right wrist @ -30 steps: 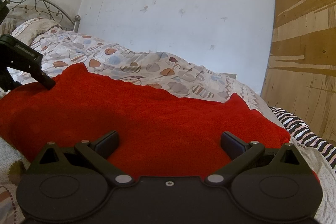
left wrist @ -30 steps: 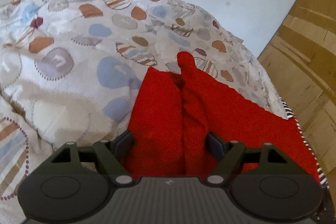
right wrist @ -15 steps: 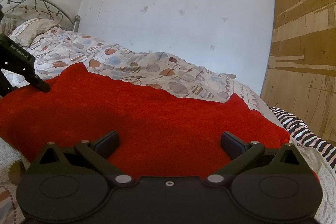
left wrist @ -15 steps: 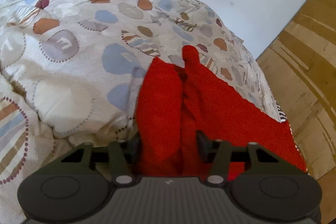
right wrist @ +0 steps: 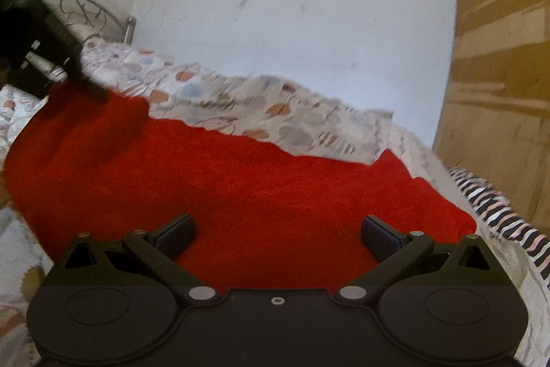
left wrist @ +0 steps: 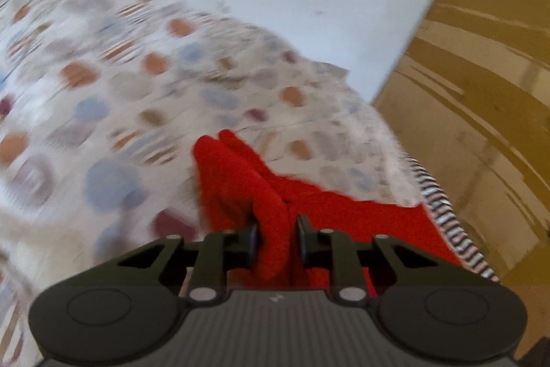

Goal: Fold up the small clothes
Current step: 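Grasp the folded sweater edge with the left tool and lift it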

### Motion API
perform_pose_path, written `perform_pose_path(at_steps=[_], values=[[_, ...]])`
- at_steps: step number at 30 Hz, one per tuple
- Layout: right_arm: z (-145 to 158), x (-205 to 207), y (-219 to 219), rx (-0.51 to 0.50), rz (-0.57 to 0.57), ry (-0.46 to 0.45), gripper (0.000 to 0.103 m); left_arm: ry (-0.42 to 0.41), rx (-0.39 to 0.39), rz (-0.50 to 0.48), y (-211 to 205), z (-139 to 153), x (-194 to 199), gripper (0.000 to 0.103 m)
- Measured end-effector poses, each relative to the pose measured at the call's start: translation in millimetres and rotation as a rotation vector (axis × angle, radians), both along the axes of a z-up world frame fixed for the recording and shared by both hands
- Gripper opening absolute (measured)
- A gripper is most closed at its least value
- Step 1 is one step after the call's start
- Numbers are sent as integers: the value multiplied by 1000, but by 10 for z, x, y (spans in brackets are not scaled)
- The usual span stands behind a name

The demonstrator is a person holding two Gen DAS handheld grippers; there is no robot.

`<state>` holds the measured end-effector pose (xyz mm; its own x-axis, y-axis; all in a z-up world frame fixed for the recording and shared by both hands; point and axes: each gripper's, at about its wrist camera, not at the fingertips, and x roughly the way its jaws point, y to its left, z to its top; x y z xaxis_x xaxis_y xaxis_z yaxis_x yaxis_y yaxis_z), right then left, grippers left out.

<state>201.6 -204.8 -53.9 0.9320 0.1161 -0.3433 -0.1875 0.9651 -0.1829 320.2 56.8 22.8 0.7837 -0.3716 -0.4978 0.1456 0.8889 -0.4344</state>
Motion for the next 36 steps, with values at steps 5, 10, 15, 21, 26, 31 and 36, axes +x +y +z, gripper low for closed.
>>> perform_pose_path(at_steps=[5,10,15,21,26,31,36], values=[[274,-55,-251,-17,-46,-7,103,-9,125,-168,-786,493,177,22],[425,-276,-676,-109,-129,-69,103,-5,266,-361,-1827,760,281,20],[398,-366,-1209,-111,-276,-32,103,38,328,-525,-2672,547,286,14],[242,-386,-1620,-54,-404,28,103,114,292,-564,-2785,142,232,13],[179,-375,-1718,-6,-443,41,103,38,193,-605,-2570,145,193,28],[193,-379,-1696,23,-455,33,103,-30,112,-632,-2437,289,-62,65],[228,-500,-1657,11,-465,41,103,-196,143,-634,-2370,423,-551,85]])
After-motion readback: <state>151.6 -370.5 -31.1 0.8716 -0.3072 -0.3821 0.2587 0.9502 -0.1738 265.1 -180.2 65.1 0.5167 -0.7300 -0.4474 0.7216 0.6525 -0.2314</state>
